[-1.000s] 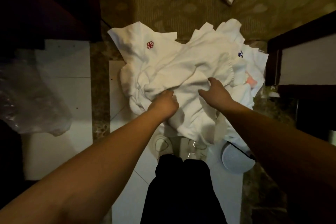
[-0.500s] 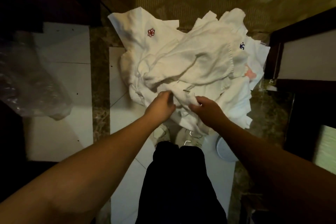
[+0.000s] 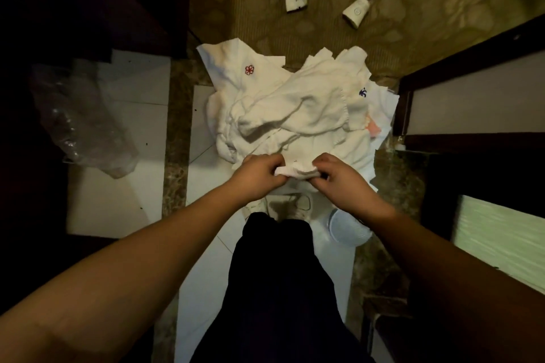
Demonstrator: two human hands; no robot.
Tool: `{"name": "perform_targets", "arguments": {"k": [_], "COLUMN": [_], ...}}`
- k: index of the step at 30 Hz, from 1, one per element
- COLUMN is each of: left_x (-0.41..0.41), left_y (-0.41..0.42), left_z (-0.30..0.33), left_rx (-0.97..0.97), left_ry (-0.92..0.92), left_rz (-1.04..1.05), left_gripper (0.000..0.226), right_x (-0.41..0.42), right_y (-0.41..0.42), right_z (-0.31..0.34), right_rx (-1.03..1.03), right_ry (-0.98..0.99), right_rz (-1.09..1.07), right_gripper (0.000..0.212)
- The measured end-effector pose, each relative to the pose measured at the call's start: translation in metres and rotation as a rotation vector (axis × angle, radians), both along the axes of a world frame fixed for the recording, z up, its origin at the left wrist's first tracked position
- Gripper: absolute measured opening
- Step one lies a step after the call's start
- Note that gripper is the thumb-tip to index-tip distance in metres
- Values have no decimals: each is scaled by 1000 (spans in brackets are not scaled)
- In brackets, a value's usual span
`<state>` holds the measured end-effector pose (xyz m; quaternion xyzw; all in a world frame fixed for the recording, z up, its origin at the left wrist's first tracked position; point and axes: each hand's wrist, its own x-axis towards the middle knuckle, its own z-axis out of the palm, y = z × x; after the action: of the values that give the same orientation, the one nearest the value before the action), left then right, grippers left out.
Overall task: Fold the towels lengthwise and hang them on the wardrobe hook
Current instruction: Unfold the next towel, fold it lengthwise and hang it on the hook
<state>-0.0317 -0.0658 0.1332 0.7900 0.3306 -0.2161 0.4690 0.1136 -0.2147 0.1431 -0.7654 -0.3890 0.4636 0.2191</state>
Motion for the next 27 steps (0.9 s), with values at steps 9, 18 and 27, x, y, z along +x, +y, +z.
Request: {"name": "perform_targets", "arguments": {"k": [9, 18, 27], "left_x": [-6, -15, -92], "left_y": [-8, 29, 36], "left_z": [156, 335, 508], "left_rx": [15, 272, 609], "left_ry": [-118, -223, -287], "left_rz": [130, 171, 272], "left_gripper": [13, 24, 25], "right_x": [12, 16, -40], "right_y": [8, 56, 101], "right_z": [157, 321, 477], "right_rx": [170, 435, 830], "right_ry": [-129, -363, -508], "right_rz": [80, 313, 418], "right_gripper": [29, 31, 25]}}
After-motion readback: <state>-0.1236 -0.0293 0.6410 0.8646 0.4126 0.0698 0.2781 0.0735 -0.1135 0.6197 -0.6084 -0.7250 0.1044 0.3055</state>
